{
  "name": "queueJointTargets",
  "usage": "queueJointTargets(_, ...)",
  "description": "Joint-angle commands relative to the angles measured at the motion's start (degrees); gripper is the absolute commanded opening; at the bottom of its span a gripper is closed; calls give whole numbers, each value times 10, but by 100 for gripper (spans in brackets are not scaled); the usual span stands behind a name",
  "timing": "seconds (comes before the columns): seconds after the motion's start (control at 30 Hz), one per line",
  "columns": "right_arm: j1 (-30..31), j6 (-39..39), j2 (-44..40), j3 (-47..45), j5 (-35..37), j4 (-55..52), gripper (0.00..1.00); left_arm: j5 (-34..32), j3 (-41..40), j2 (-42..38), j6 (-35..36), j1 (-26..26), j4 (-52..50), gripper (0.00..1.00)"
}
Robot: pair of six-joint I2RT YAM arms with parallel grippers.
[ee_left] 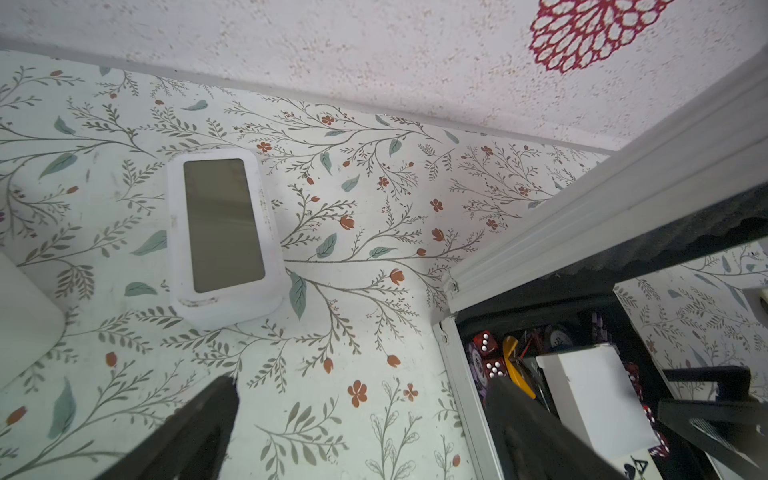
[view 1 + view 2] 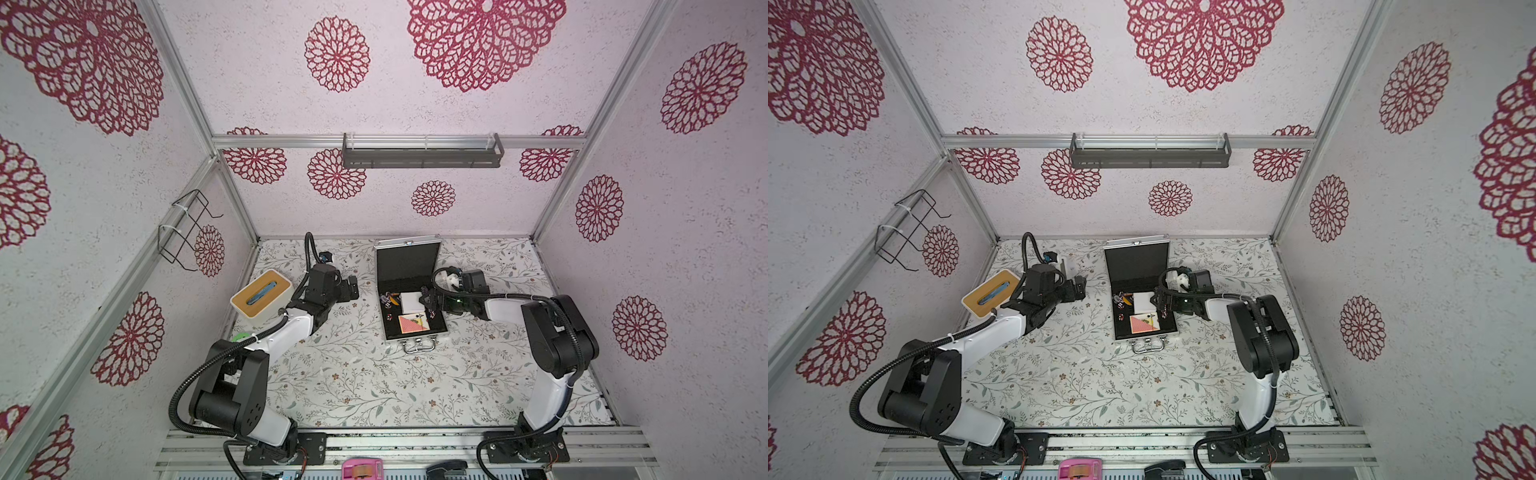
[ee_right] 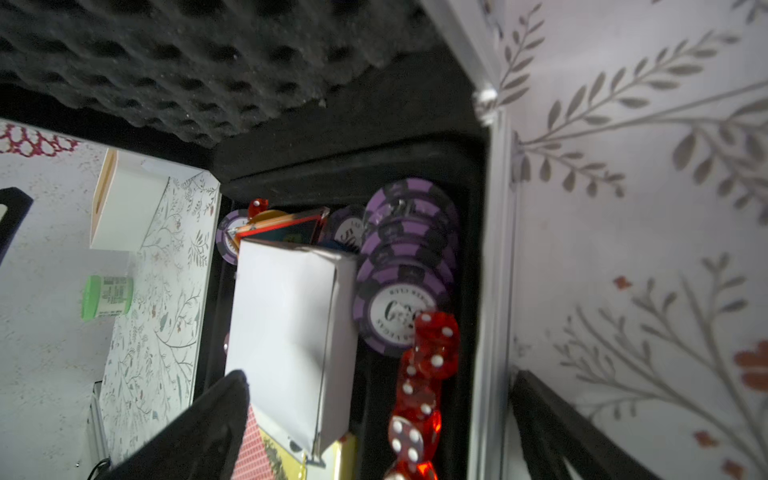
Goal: Close the poker set cases
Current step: Move the poker set case to the center of the board.
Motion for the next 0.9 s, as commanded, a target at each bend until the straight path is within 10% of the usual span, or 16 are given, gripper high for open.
queueJointTargets(0.0, 20, 37, -18, -38, 13, -44, 99, -12, -9, -24, -11, -2, -4, 98)
queueJointTargets(0.57, 96, 93, -84, -119, 2, 4, 99, -20, -37, -54, -17, -2, -7, 97)
queueJointTargets(0.87, 40, -5, -164, 18, 56, -195, 91, 12, -71, -61, -50, -2, 8, 99)
